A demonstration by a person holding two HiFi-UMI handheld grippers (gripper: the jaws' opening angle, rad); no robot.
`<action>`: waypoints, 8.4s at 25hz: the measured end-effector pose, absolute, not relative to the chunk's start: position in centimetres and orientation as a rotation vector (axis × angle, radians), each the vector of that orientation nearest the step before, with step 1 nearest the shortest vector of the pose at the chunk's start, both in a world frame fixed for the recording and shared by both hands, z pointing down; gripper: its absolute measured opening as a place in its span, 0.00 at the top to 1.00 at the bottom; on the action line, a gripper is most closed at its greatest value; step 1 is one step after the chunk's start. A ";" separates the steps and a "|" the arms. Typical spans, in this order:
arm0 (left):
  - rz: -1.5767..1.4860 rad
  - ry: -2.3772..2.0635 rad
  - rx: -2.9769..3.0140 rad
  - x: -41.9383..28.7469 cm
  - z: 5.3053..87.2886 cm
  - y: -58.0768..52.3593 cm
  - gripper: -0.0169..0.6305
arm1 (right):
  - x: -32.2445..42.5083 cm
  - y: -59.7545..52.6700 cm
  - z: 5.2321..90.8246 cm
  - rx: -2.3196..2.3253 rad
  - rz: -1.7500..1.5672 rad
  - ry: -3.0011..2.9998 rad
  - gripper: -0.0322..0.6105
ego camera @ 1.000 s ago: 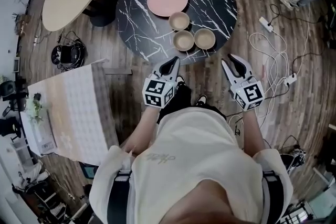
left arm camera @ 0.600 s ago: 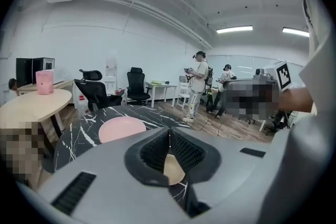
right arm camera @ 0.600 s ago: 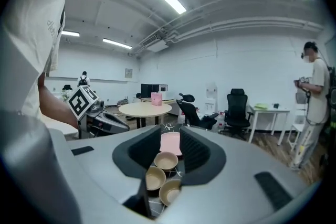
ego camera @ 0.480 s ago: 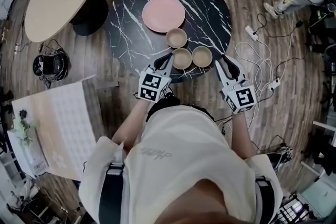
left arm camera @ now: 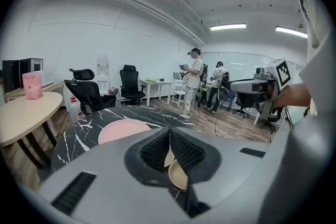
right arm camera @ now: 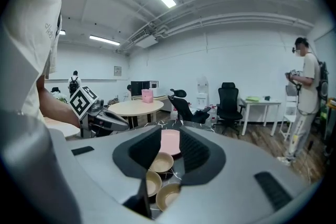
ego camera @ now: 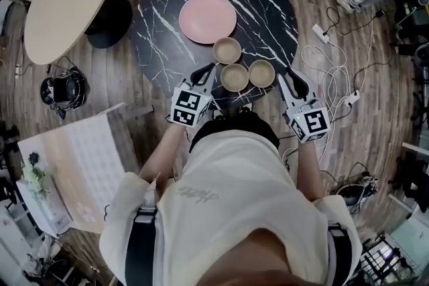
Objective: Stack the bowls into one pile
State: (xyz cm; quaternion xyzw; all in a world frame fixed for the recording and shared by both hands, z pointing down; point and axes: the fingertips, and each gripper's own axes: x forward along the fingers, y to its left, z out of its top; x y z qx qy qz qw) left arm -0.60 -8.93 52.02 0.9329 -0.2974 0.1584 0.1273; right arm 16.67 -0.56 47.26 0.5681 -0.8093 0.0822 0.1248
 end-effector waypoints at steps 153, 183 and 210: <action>0.183 -1.545 2.192 -10.8 49.7 -11.6 0.94 | 12.1 -17.4 68.1 1.009 0.779 -2.310 0.91; 0.242 -1.581 2.073 -11.1 52.5 -12.5 0.94 | 10.8 -19.1 72.8 0.895 0.799 -2.252 0.90; 0.222 -1.410 2.231 -9.6 52.0 -14.5 0.94 | 12.2 -17.7 66.2 1.067 0.673 -2.302 0.87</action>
